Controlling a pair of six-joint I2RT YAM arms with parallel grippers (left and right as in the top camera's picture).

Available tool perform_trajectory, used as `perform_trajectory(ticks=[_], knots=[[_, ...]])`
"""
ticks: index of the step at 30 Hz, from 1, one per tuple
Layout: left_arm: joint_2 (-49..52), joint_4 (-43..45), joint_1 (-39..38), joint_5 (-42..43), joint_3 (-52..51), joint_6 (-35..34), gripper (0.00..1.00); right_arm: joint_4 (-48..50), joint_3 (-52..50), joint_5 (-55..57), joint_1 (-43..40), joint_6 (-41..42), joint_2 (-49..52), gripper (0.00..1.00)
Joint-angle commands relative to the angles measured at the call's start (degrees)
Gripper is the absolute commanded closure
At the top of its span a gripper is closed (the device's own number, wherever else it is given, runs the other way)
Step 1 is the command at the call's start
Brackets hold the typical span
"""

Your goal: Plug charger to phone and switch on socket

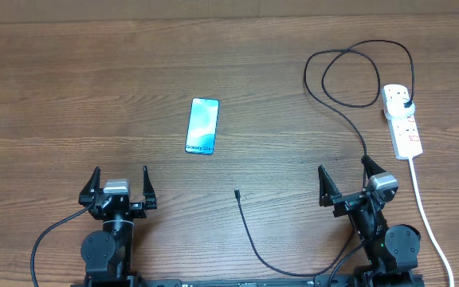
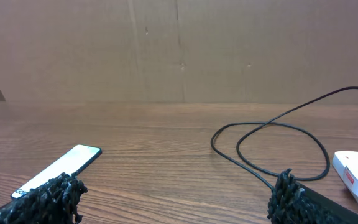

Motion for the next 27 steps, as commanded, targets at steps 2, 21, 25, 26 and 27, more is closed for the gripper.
perform_trajectory(ticks=[2, 21, 25, 26, 27], knots=[[-0.5, 0.2, 0.6, 0.5, -0.2, -0.2, 0.0, 0.3, -0.6, 0.2, 0.3, 0.2, -0.3, 0.0], [26.4, -12.7, 0.6, 20.9, 36.2, -17.1, 0.0, 0.3, -0.6, 0.2, 0.3, 0.2, -0.3, 0.0], [42.5, -21.2, 0.5, 30.3, 52.2, -17.1, 0.0, 0.3, -0.6, 0.2, 0.3, 0.2, -0.3, 0.0], [46.4, -23.6, 0.5, 32.9, 56.0, -17.1, 0.01, 0.3, -0.6, 0.2, 0.3, 0.2, -0.3, 0.0], [49.6, -25.4, 0.5, 35.4, 58.8, -17.1, 0.01, 0.3, -0.6, 0.2, 0.3, 0.2, -0.3, 0.0]])
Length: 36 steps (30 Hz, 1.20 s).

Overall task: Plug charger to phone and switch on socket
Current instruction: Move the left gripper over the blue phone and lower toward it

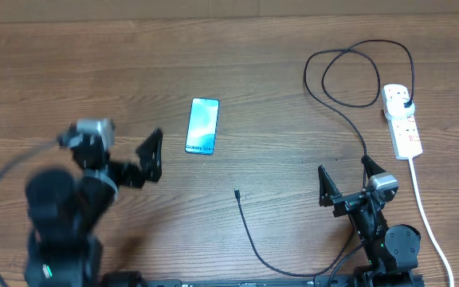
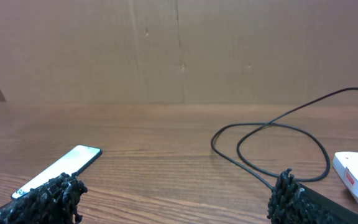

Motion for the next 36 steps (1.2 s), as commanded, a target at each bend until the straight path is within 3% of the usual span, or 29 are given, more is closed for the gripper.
perform_trajectory(ticks=[1, 7, 12, 14, 16, 17, 20, 23, 29, 32, 34, 36], knots=[[10.7, -3.8, 0.5, 13.2, 9.9, -0.7, 0.0, 0.2, -0.6, 0.2, 0.3, 0.2, -0.3, 0.0], [25.5, -2.4, 0.5, 30.8, 16.2, -1.0, 0.01, 0.2, -0.6, 0.2, 0.3, 0.2, -0.3, 0.0], [32.6, -1.9, 0.5, 34.2, 16.2, -8.0, 0.0, 0.2, -0.6, 0.2, 0.3, 0.2, -0.3, 0.0], [34.6, -2.1, 0.2, 35.8, 16.2, -8.0, 0.2, 0.2, -0.6, 0.2, 0.3, 0.2, -0.3, 0.0], [36.4, -2.8, -0.8, 35.1, 16.2, -7.4, 0.62, 0.2, -0.6, 0.2, 0.3, 0.2, -0.3, 0.0], [37.0, -3.3, -1.3, 34.0, 16.2, -7.4, 0.71, 0.2, -0.6, 0.2, 0.3, 0.2, -0.3, 0.0], [38.8, -5.6, -4.1, 27.1, 16.2, -7.4, 0.8, 0.2, -0.6, 0.2, 0.3, 0.2, -0.3, 0.0], [39.6, -8.8, -8.6, 15.1, 16.2, -7.6, 0.79, 0.2, -0.6, 0.2, 0.3, 0.2, -0.3, 0.0], [39.8, -12.1, -19.3, -10.6, 16.2, -8.5, 0.66, 0.2, -0.6, 0.2, 0.3, 0.2, -0.3, 0.0], [40.2, -12.9, -23.5, -18.3, 16.2, -8.4, 0.59, 0.2, -0.6, 0.2, 0.3, 0.2, -0.3, 0.0], [40.9, -13.3, -25.5, -20.4, 16.2, -8.0, 0.49, 0.2, -0.6, 0.2, 0.3, 0.2, -0.3, 0.0], [41.8, -13.4, -27.0, -21.4, 16.2, -6.0, 0.46, 0.2, -0.6, 0.2, 0.3, 0.2, -0.3, 0.0]])
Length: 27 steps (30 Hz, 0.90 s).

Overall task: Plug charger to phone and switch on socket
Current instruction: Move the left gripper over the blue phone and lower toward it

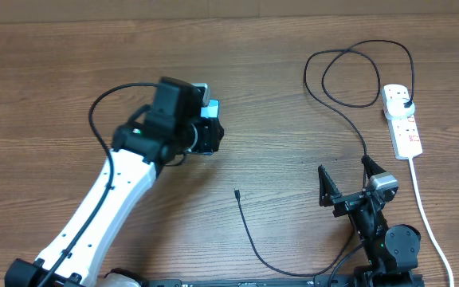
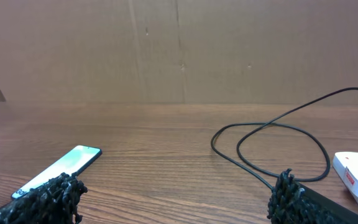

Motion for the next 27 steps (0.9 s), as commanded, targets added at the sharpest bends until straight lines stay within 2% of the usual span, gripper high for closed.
perform_trajectory(ticks=[1, 11, 19, 27], knots=[[2.3, -0.1, -2.4, -9.8, 1.2, 2.1, 0.45, 0.2, -0.6, 0.2, 0.3, 0.2, -0.3, 0.0], [14.2, 2.4, -3.3, -19.3, 1.2, 2.2, 0.34, 0.2, -0.6, 0.2, 0.3, 0.2, -0.3, 0.0], [19.6, 6.6, -2.8, -19.4, 1.2, 4.1, 0.18, 0.2, -0.6, 0.2, 0.3, 0.2, -0.3, 0.0], [21.4, 9.0, -0.8, -19.4, 1.2, 6.7, 0.15, 0.2, -0.6, 0.2, 0.3, 0.2, -0.3, 0.0]])
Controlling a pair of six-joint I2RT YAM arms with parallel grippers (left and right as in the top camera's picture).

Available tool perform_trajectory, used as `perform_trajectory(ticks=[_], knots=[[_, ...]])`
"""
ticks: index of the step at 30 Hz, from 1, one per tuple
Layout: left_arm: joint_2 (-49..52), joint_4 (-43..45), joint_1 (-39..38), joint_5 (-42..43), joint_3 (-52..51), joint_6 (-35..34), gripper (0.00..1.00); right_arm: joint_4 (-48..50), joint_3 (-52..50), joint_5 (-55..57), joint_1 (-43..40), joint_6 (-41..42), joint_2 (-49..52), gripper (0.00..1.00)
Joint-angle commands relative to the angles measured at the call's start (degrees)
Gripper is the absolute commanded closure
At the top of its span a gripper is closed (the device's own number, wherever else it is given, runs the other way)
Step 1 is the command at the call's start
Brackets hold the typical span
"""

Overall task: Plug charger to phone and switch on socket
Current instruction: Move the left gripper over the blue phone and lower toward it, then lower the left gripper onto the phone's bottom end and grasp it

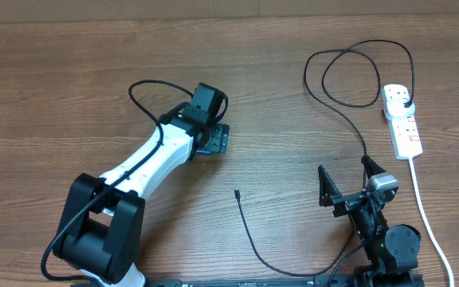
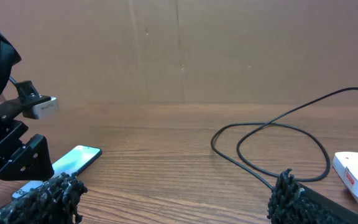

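The phone (image 2: pixel 78 158) lies flat on the table with its screen lit; in the overhead view the left arm covers nearly all of it. My left gripper (image 1: pixel 212 140) hangs over the phone's near end, its jaws apart, and also shows as the left gripper (image 2: pixel 14 149) in the right wrist view. The black charger cable (image 1: pixel 249 235) ends in a free tip (image 1: pixel 237 192) on bare wood. Its other end loops back to the white power strip (image 1: pixel 402 127). My right gripper (image 1: pixel 347 182) rests open at the table's front right, holding nothing.
The cable's loops (image 1: pixel 357 76) lie left of the power strip, and its white lead (image 1: pixel 429 215) runs down the right edge. A brown cardboard wall (image 2: pixel 179 50) closes off the back of the wooden table (image 1: pixel 70 72).
My left gripper has shifted slightly right and toward the front over the phone, and the arm has turned. The phone, cable and right arm are where they were.
Both arms were parked at the front with open grippers. Then the left arm was up and turned toward the phone. Then its gripper was over the phone, and it stands at the phone's near end now. The phone has not moved.
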Motion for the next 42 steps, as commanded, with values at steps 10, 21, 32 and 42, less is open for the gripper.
perform_trajectory(ticks=[10, 21, 32, 42], knots=[[1.8, 4.2, 2.4, -0.9, 1.1, 1.4, 0.15, 0.2, -0.6, 0.2, 0.3, 0.2, -0.3, 0.0], [5.9, 8.1, 2.4, -0.9, 1.0, -0.1, 0.0, 0.2, -0.6, 0.2, 0.3, 0.2, -0.3, 0.0], [10.2, 8.8, 2.4, -0.7, 1.0, -0.1, 0.02, 0.2, -0.6, 0.2, 0.3, 0.2, -0.3, 0.0], [10.2, 7.5, 2.3, -0.3, 1.0, -0.1, 0.11, 0.2, -0.6, 0.2, 0.3, 0.2, -0.3, 0.0]])
